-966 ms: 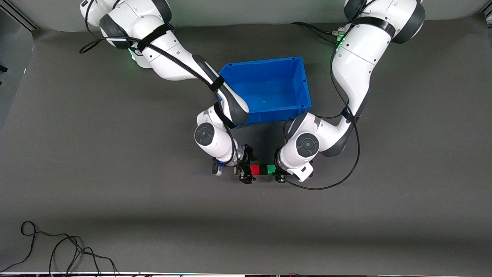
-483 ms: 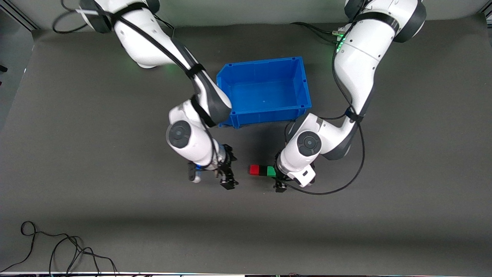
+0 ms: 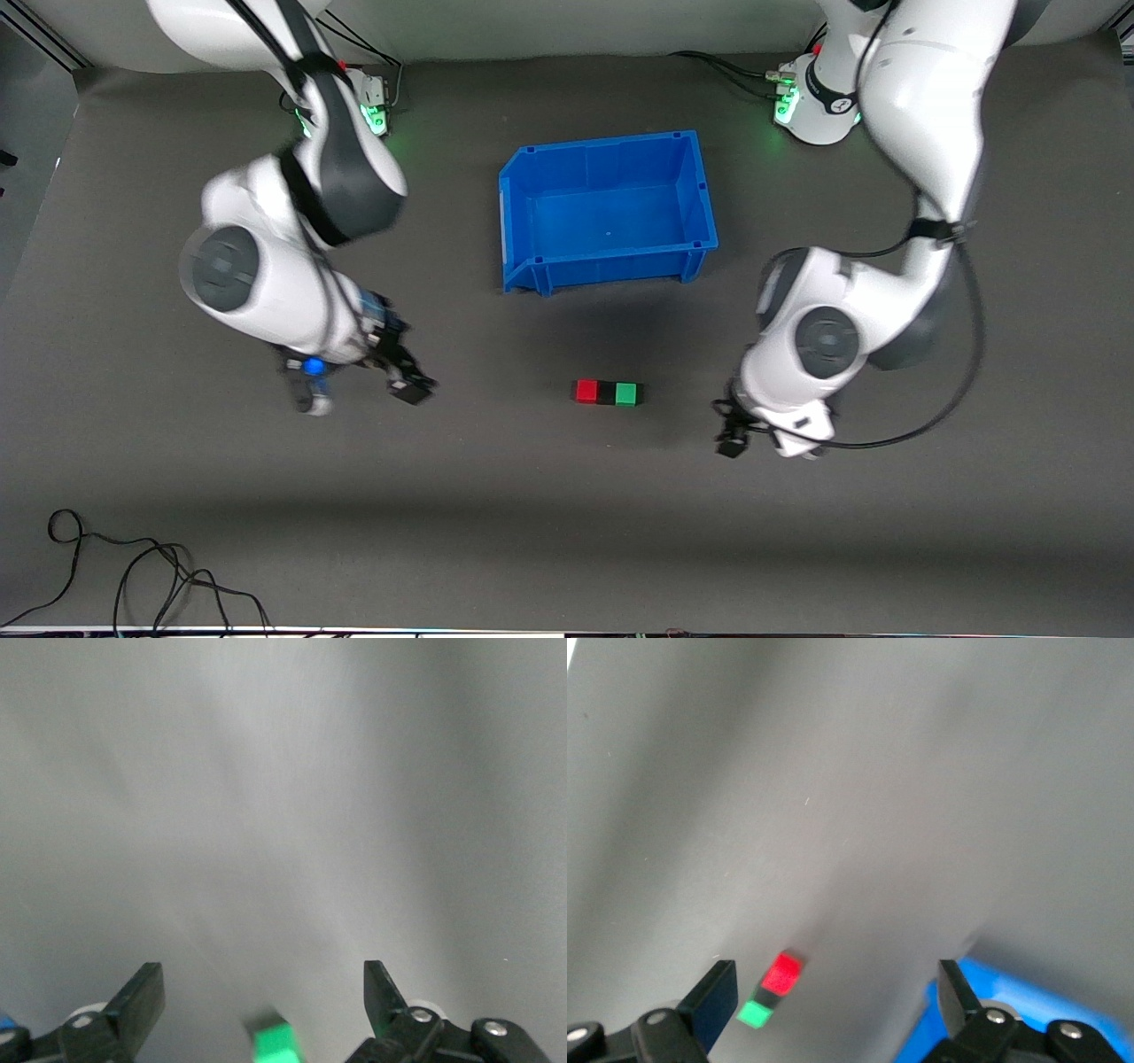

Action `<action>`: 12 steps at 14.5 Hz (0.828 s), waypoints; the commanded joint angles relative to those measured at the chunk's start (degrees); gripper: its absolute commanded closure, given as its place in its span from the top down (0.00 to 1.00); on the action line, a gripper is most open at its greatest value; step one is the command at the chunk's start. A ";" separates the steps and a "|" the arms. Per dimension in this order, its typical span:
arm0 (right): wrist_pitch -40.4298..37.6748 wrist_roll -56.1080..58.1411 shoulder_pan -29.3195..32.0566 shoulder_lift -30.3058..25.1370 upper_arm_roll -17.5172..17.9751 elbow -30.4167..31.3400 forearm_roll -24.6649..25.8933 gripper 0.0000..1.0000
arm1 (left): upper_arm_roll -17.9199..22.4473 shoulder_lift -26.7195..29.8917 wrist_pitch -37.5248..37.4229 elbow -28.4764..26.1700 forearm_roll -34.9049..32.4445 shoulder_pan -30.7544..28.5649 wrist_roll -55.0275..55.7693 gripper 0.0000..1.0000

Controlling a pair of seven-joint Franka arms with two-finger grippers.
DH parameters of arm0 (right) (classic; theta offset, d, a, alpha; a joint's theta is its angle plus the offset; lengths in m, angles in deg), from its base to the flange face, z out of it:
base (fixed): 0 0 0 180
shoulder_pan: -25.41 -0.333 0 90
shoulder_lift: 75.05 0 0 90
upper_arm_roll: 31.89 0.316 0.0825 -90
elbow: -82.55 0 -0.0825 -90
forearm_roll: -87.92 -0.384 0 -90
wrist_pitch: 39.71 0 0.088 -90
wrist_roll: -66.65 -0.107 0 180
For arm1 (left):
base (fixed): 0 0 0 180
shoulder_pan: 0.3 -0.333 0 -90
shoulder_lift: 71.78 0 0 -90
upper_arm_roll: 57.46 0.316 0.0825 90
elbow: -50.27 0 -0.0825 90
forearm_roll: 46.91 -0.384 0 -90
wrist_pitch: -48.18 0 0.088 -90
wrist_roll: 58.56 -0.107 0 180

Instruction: Attach green and red cubes to black cube

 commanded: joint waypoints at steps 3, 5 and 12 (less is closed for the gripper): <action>-1.37 17.69 7.85 -13.76 5.03 9.96 10.69 1.00 | 0.18 7.94 -0.64 -10.62 -7.19 -5.85 -20.01 1.00; -1.46 25.86 16.55 -18.33 11.88 12.60 14.21 1.00 | 0.09 12.78 -0.29 -15.81 -7.10 -10.24 -32.13 1.00; -4.71 61.55 34.87 -23.62 19.74 13.05 15.01 1.00 | 0.00 21.66 -6.78 -18.91 -4.13 -17.03 -60.40 1.00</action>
